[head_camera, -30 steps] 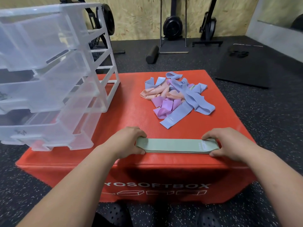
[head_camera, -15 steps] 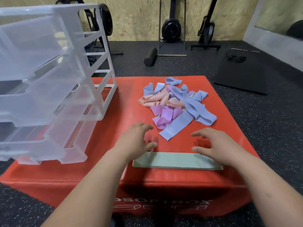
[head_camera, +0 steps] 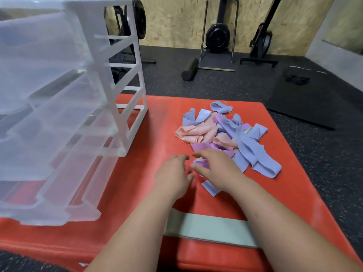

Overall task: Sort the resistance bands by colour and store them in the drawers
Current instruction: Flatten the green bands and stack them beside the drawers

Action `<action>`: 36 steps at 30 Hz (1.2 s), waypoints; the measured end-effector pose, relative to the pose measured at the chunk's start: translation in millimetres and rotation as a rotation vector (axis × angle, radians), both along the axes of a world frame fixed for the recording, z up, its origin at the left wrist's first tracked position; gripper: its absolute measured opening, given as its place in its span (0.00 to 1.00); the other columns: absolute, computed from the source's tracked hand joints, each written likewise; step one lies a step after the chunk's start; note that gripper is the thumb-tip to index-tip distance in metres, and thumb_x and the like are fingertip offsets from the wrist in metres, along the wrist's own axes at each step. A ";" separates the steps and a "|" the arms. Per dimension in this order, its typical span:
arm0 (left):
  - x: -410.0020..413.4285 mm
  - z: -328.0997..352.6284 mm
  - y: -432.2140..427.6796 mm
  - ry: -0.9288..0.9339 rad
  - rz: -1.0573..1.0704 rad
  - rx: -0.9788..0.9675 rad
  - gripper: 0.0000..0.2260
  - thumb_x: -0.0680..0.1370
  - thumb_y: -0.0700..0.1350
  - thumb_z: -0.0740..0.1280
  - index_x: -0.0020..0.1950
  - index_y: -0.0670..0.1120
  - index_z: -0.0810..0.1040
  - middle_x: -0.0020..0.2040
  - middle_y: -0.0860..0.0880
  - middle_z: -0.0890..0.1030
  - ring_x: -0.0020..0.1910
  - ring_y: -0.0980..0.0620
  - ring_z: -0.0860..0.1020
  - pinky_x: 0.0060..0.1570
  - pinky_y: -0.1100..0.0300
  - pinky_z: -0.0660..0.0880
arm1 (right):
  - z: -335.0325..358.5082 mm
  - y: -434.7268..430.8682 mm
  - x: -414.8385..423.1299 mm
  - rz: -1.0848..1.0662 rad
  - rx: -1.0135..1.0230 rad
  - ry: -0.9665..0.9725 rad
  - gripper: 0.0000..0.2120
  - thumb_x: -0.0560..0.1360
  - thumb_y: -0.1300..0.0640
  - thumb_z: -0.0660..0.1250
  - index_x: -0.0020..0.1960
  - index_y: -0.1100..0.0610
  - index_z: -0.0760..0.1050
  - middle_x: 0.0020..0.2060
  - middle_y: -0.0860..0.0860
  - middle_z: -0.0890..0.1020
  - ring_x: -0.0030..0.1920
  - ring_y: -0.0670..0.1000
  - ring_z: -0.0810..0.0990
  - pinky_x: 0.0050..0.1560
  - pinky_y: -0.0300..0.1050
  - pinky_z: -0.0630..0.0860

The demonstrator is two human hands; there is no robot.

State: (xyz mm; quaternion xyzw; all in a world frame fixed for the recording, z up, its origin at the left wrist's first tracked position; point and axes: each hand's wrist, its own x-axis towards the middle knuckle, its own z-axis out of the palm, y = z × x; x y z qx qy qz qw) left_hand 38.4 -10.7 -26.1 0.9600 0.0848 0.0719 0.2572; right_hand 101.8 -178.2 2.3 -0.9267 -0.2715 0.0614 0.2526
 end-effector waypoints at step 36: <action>-56.0 56.9 4.0 -0.214 -0.040 -0.145 0.16 0.79 0.50 0.72 0.67 0.53 0.81 0.61 0.51 0.81 0.61 0.50 0.79 0.59 0.54 0.75 | 191.0 -80.3 13.1 -0.450 0.109 -0.494 0.07 0.76 0.55 0.67 0.51 0.48 0.83 0.44 0.48 0.86 0.47 0.56 0.82 0.47 0.52 0.79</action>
